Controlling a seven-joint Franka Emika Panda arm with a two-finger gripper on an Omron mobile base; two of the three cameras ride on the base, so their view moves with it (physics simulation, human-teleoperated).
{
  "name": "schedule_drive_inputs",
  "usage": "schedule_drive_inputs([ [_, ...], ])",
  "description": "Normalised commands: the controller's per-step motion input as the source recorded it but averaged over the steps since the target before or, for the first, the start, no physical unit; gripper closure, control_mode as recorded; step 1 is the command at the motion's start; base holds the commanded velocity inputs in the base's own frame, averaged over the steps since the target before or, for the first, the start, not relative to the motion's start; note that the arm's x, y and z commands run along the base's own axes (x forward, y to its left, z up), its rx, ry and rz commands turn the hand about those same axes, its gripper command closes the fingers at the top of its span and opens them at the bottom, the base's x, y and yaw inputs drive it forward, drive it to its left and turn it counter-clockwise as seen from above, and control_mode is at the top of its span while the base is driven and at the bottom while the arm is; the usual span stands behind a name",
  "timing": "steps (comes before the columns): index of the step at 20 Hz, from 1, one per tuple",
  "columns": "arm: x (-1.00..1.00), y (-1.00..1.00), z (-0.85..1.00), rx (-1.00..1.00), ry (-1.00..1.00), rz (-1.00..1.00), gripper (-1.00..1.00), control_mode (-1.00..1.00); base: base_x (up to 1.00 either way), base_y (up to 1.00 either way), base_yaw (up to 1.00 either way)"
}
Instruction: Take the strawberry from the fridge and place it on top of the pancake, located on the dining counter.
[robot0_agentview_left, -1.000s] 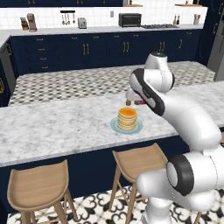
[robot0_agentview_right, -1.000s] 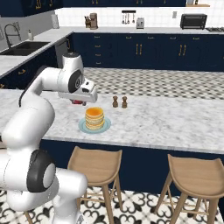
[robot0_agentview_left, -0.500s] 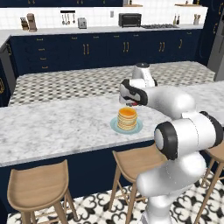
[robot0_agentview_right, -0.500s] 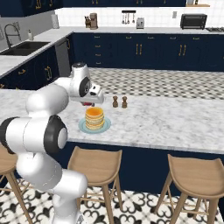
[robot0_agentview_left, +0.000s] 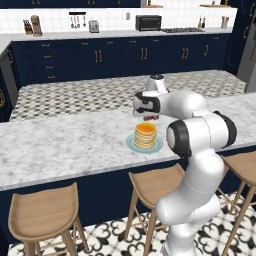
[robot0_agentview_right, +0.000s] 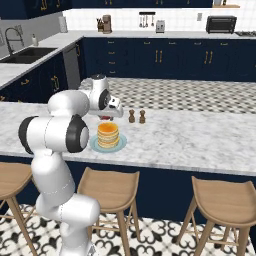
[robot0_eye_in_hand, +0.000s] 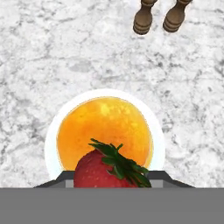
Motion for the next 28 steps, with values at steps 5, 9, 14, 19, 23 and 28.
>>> schedule_drive_inputs([
  [5,-0.11,0.0,-0.43,0.0,0.02,0.0,1.0,-1.0,0.0,0.0,0.0],
  [9,-0.17,0.0,-0.27,0.04,0.0,0.0,1.0,-1.0,0.0,0.0,0.0],
  [14,-0.06,0.01,-0.07,0.03,-0.03,0.0,1.0,-1.0,0.0,0.0,0.0],
  [19,0.25,0.0,-0.02,0.0,0.0,0.0,1.0,-1.0,0.0,0.0,0.0],
  [23,0.23,0.1,-0.1,0.0,0.0,0.0,1.0,-1.0,0.0,0.0,0.0],
  [28,0.06,0.1,-0.25,0.0,0.0,0.0,1.0,-1.0,0.0,0.0,0.0],
])
